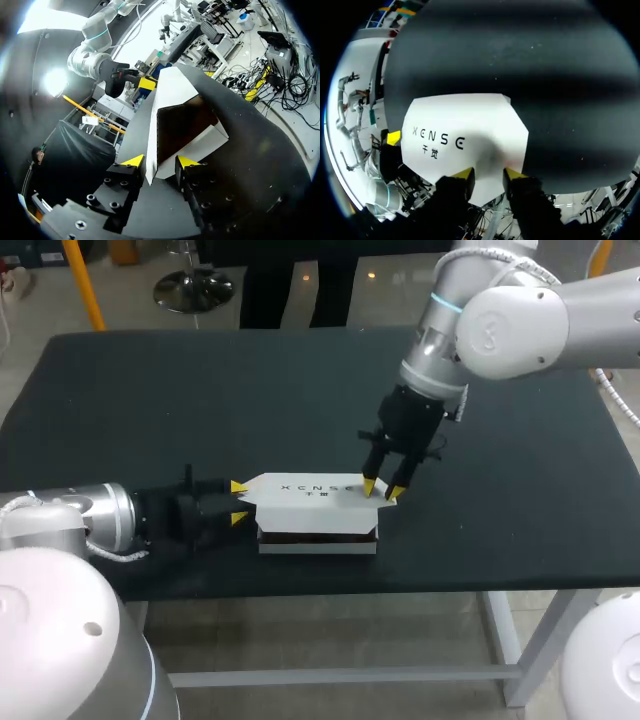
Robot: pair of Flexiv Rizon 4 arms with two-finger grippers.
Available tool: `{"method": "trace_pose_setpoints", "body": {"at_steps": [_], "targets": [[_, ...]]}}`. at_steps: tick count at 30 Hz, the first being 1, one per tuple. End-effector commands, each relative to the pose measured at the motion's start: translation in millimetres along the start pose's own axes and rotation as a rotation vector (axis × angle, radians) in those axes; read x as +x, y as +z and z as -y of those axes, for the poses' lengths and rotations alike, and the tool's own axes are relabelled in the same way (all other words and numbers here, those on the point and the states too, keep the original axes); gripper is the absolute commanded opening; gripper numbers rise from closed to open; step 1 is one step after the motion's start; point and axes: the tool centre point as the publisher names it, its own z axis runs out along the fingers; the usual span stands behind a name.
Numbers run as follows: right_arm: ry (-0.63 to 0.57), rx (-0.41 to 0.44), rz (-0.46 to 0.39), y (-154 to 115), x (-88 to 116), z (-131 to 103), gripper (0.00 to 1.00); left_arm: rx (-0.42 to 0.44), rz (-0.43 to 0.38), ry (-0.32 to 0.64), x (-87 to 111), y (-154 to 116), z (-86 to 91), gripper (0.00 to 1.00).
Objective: Assemble the packaging by folding the flat box into shape, placing the metal phone stand inside, and closing the box properly
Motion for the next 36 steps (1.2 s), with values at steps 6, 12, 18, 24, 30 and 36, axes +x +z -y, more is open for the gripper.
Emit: {"method": "trace_pose_setpoints", "body": {"at_steps": [6, 12, 18, 24, 30, 36], "targets": [[0.004, -0.028, 0.005, 0.0, -2.2, 4.1, 0.42, -0.040, -0.215, -0.118, -21.9, -47.3, 12.8, 1.00], [0.006, -0.041, 0.006, -0.5, -2.7, 4.5, 0.42, -0.350, -0.407, -0.214, -34.8, -49.3, 6.4, 1.00], [0.005, -0.049, 0.005, -0.4, -3.0, 4.6, 0.43, -0.350, -0.407, -0.214, -34.8, -49.3, 6.4, 1.00], [0.006, -0.049, 0.004, 1.5, -2.5, 3.8, 0.43, -0.350, -0.407, -0.214, -34.8, -49.3, 6.4, 1.00], [0.009, -0.054, 0.000, 2.2, -2.6, 4.3, 0.43, -0.365, -0.463, -0.447, -49.1, -42.7, 8.6, 1.00], [0.014, -0.058, 0.004, 3.6, -3.3, 4.4, 0.42, -0.527, -0.466, -0.819, -66.5, -34.6, 13.7, 1.00]]}}
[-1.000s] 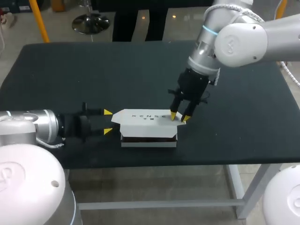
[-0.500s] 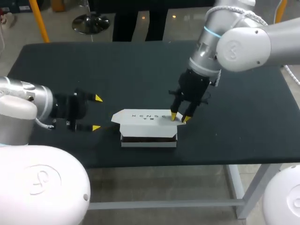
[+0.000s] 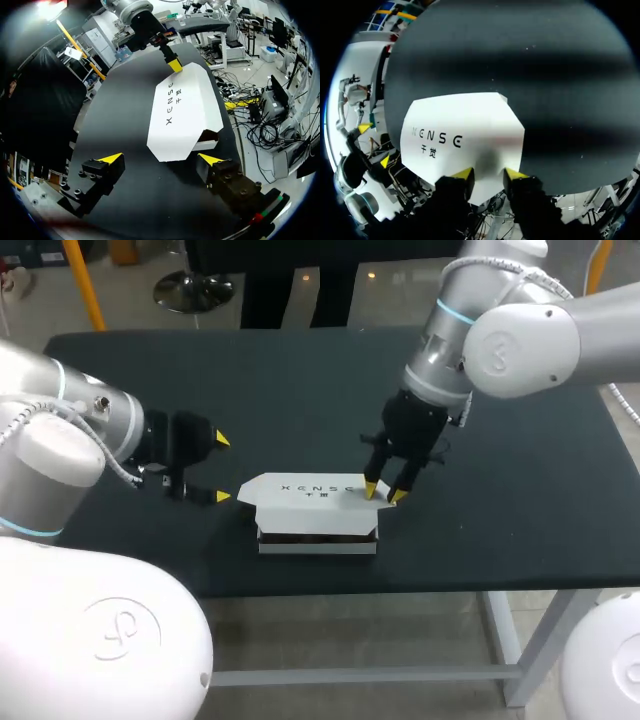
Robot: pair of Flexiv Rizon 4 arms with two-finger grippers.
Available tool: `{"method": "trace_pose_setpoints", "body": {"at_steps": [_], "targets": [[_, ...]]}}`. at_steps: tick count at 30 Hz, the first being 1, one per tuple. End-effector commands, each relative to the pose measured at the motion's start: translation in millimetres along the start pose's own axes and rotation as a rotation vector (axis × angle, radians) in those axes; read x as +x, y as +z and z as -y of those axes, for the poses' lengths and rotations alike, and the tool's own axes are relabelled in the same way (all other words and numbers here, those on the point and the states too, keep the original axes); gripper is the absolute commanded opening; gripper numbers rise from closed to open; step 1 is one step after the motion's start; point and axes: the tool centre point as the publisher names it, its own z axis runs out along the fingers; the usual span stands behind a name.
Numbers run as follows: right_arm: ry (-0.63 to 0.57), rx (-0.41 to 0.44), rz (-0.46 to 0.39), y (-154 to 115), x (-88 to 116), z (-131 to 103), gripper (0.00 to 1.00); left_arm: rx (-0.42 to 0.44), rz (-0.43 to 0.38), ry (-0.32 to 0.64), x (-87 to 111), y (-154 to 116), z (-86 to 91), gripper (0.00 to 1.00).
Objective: Assemble the packaging by folding the flat box into shape, placing the metal phone stand inside, and closing the box properly
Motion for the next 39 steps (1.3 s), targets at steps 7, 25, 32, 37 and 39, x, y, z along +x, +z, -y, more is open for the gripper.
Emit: {"method": "trace_pose_setpoints", "body": {"at_steps": [7, 25, 32, 37, 39], "targets": [[0.003, -0.011, 0.005, 1.3, -0.7, 1.0, 0.42, -0.138, -0.168, -0.342, -7.7, -1.6, 10.6, 1.00], [0.013, -0.029, -0.007, 3.4, -4.1, 2.6, 0.42, -0.273, -0.138, -1.152, -25.3, 21.1, 33.0, 1.00], [0.005, -0.032, -0.007, 3.7, -2.8, 2.1, 0.42, -0.273, -0.138, -1.152, -25.3, 21.1, 33.0, 1.00], [0.009, -0.040, -0.010, 3.7, -5.1, 3.0, 0.42, -0.375, -0.036, -1.402, -21.8, 40.6, 35.6, 1.00], [0.012, -0.041, -0.011, 4.4, -6.4, 2.9, 0.41, -0.402, -0.007, -1.478, -16.2, 44.7, 35.1, 1.00]]}}
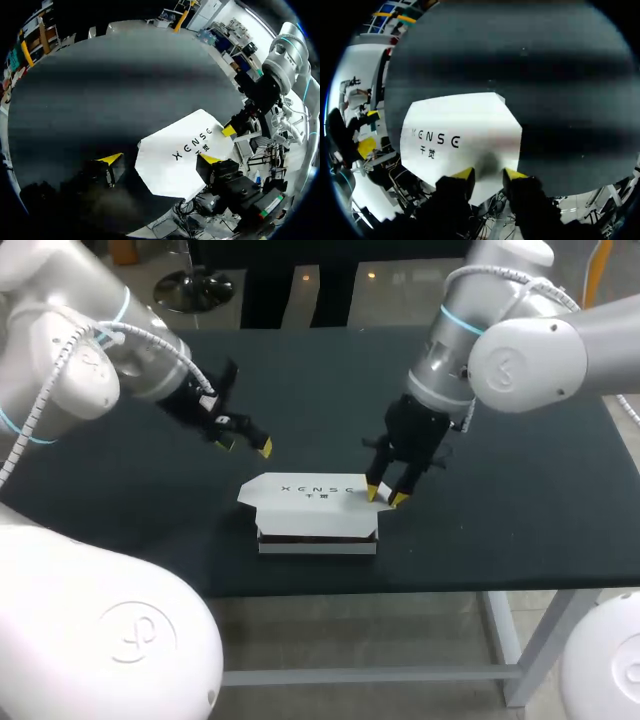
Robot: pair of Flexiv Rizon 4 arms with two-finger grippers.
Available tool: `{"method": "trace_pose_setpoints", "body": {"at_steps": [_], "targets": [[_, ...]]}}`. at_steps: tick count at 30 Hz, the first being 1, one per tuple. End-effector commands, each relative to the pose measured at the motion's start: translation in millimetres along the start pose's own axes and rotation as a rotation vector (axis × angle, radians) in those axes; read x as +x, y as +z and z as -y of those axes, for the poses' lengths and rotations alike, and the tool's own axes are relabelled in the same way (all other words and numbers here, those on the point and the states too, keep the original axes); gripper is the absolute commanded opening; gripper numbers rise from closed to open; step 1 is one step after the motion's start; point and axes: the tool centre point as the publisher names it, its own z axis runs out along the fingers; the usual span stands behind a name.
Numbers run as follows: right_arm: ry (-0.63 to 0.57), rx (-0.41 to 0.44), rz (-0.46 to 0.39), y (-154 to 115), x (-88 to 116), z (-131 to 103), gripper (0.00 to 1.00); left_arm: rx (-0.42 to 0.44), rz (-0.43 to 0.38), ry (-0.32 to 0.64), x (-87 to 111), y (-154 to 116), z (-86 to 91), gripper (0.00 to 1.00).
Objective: Assemble the packaging by folding the flat box into shape, placing the metal phone stand inside, and closing the box properly
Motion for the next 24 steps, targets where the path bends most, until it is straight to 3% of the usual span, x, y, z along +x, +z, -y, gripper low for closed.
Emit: {"method": "trace_pose_setpoints", "body": {"at_steps": [1, 3, 5, 17, 19, 22, 23, 24], "targets": [[0.003, -0.007, -0.004, 1.3, -3.7, 1.9, 0.41, -0.055, 0.176, -0.389, 5.3, 16.8, -0.6, 1.00], [0.007, -0.011, -0.007, 0.9, -4.7, 1.8, 0.42, -0.077, 0.181, -0.435, 6.7, 18.4, -6.9, 1.00], [0.008, -0.012, -0.009, 0.8, -5.0, 1.8, 0.41, -0.054, 0.246, -0.542, 4.8, 21.4, -9.0, 1.00], [0.000, -0.027, -0.016, 2.3, -2.5, 3.2, 0.41, -0.054, 0.246, -0.542, 4.8, 21.4, -9.0, 1.00], [0.000, -0.032, -0.018, 2.0, -2.1, 4.0, 0.41, -0.118, 0.240, -0.605, 0.5, 26.2, -0.9, 1.00], [0.000, -0.039, -0.020, 2.9, -3.1, 5.0, 0.41, -0.170, 0.247, -0.599, 1.0, 31.5, -4.3, 1.00], [0.001, -0.040, -0.020, 3.6, -3.8, 4.9, 0.41, -0.179, 0.253, -0.596, 1.6, 32.6, -6.6, 0.99], [0.002, -0.041, -0.021, 4.0, -4.4, 4.8, 0.41, -0.186, 0.258, -0.601, 2.2, 33.0, -9.0, 0.87]]}}
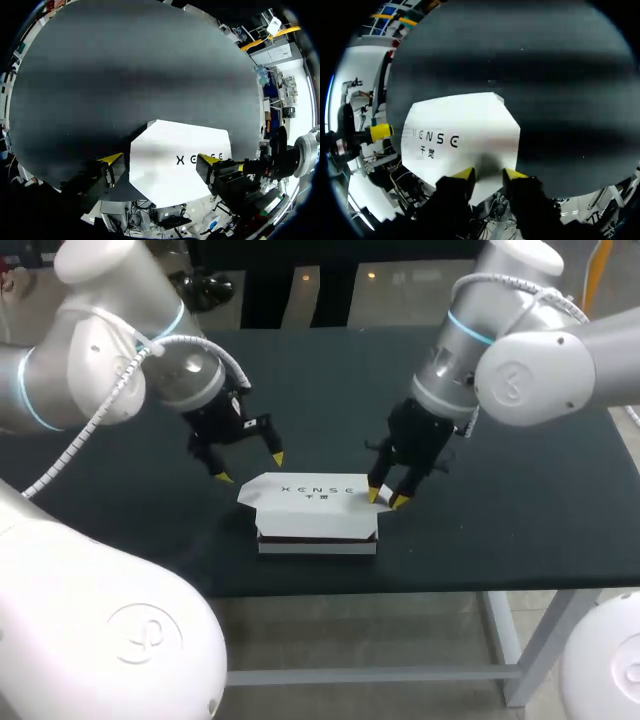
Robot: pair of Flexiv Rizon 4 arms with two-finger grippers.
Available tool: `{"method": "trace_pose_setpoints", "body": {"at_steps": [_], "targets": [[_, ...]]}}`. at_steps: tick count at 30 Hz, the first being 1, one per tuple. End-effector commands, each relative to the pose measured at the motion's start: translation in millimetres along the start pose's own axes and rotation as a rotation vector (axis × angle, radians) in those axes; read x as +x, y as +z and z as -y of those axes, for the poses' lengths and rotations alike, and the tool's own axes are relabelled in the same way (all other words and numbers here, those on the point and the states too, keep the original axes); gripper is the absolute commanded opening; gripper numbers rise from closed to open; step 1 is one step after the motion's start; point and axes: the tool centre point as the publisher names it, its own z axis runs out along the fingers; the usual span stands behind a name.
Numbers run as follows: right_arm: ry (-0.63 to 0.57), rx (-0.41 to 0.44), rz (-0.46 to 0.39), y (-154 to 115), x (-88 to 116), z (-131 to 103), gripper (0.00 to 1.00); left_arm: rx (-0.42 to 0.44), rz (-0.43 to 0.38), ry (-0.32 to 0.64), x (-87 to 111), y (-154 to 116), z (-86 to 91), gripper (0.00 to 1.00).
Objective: Assemble the packaging by folding the flat box into shape, placing the metal phone stand inside, and closing the box properly
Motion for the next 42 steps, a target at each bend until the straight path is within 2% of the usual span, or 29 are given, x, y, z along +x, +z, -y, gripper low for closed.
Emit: {"method": "trace_pose_setpoints", "body": {"at_steps": [1, 2, 3, 5, 7, 9, 16, 18, 20, 22, 42], "targets": [[0.002, -0.010, -0.004, 1.8, -3.3, 3.0, 0.41, -0.051, 0.143, -0.007, 2.8, 6.3, 7.0, 0.76], [0.003, -0.011, -0.004, 2.0, -3.7, 2.8, 0.41, -0.054, 0.147, 0.000, 2.0, 7.3, 3.8, 0.73], [0.004, -0.013, -0.005, 2.2, -4.2, 2.5, 0.41, -0.057, 0.148, 0.001, 1.4, 7.8, 1.3, 0.75], [0.005, -0.015, -0.006, 3.3, -5.2, 1.6, 0.40, -0.064, 0.148, 0.006, 0.5, 8.5, -3.1, 0.65], [0.007, -0.016, -0.008, 4.8, -5.8, 0.9, 0.40, -0.062, 0.157, 0.012, -0.8, 8.8, -6.3, 0.62], [0.008, -0.017, -0.010, 6.0, -5.9, 0.7, 0.40, -0.068, 0.154, 0.024, -2.6, 9.2, -9.6, 0.67], [0.012, -0.030, -0.013, 9.7, -5.8, 0.8, 0.40, -0.062, 0.160, 0.028, -8.4, 14.4, -18.5, 0.72], [0.012, -0.033, -0.015, 10.2, -6.1, 0.8, 0.40, -0.062, 0.146, 0.037, -9.3, 16.0, -20.1, 0.67], [0.013, -0.037, -0.017, 10.5, -6.2, 0.8, 0.40, -0.049, 0.141, 0.055, -9.8, 19.1, -22.9, 0.55], [0.014, -0.040, -0.020, 10.7, -6.4, 0.9, 0.39, -0.035, 0.136, 0.068, -10.0, 21.6, -25.6, 0.50], [0.029, -0.048, -0.060, 14.0, -5.7, -0.5, 0.40, -0.023, 0.129, 0.110, -15.3, 34.2, -39.2, 0.49]]}}
